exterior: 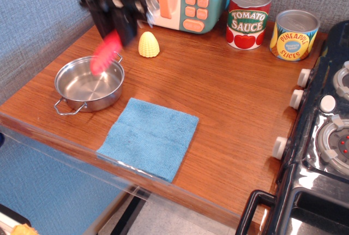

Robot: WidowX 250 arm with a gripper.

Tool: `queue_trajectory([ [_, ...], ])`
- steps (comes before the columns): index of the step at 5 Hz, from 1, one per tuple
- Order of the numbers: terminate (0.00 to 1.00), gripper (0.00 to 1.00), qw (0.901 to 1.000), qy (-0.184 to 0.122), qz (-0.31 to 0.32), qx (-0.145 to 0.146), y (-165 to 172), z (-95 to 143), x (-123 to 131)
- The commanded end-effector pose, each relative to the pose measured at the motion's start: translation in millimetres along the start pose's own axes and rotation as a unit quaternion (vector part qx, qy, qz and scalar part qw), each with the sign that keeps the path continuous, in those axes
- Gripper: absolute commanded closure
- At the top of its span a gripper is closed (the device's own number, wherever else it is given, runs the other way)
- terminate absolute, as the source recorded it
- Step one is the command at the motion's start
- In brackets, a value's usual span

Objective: Place the red spoon on top of the blue cloth.

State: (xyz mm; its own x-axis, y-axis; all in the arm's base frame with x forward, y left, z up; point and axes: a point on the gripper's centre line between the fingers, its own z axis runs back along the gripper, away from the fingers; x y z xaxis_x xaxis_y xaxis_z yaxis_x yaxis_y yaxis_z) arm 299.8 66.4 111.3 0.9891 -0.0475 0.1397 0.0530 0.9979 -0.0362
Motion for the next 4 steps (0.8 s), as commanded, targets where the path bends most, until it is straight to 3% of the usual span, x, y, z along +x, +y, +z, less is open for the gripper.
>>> queue_trajectory([
  [1,0.0,1.0,0.9995,0.022,0.02,0.011,-12.8,-25.2,-37.3],
  [4,0.0,1.0,0.999,0.036,0.026,0.007,-26.2,-47.7,-41.4],
])
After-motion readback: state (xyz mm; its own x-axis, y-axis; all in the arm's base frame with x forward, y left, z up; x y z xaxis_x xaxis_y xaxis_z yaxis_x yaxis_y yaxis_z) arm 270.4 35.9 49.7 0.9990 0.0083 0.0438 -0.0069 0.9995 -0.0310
